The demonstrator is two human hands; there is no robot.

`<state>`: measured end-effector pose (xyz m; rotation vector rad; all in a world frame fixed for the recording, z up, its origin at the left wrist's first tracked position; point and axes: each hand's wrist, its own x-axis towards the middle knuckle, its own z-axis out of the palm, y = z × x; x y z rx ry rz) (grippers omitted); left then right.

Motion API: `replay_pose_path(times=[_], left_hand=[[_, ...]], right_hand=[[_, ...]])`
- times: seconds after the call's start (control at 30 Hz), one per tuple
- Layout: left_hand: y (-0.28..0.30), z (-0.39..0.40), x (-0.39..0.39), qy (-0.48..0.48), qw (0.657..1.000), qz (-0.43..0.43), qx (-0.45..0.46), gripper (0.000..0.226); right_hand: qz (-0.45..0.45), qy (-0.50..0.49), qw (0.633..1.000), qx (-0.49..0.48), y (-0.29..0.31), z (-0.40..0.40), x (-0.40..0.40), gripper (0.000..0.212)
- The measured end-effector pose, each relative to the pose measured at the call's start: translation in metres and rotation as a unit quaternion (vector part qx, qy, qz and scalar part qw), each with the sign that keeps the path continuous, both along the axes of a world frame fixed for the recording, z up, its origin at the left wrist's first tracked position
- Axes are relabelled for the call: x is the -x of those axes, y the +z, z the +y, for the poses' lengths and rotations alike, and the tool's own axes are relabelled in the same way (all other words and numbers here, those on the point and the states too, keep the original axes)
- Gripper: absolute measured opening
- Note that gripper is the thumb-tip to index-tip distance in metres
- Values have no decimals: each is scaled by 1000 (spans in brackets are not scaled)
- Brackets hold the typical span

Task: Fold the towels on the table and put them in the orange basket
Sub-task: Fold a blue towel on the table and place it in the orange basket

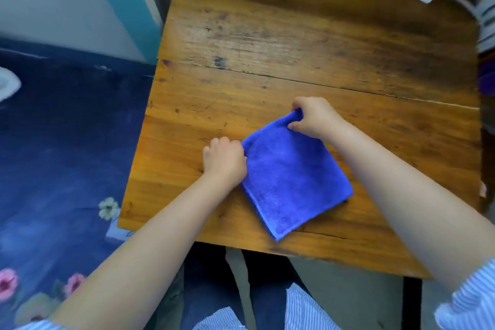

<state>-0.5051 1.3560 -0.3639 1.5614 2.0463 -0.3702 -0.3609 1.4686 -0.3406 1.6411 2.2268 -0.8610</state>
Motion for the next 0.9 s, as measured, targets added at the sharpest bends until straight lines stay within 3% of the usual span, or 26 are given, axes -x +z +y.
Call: replay_pose_path(times=[0.13, 0.23, 0.33, 0.4, 0.5, 0.53, 0.67, 0.9], left_hand=[[12, -10, 6, 77, 993, -87, -7, 30], [28, -31, 17, 136, 977, -157, -49, 13], [51, -60, 35, 212, 955, -183, -100, 36], [67, -81, 49, 238, 948, -165, -134, 37], [93, -125, 75, 261, 941, -103, -190, 14], [102, -146, 83, 269, 938, -82, -202, 16], [135, -234, 105, 290, 925, -23, -245, 20], [193, -428, 106, 368, 872, 49, -320, 23]], right_hand=[[47, 33, 998, 10, 18, 1, -7, 9], [120, 48, 991, 33, 39, -6, -5, 24], [152, 115, 980, 54, 65, -20, 14, 26], [143, 190, 970, 55, 77, -32, 33, 31], [129, 309, 942, 21, 99, -60, 71, 32], [136, 342, 930, 10, 107, -75, 86, 30], [180, 421, 887, -53, 135, -141, 127, 24], [274, 528, 798, -98, 181, -300, 172, 15]])
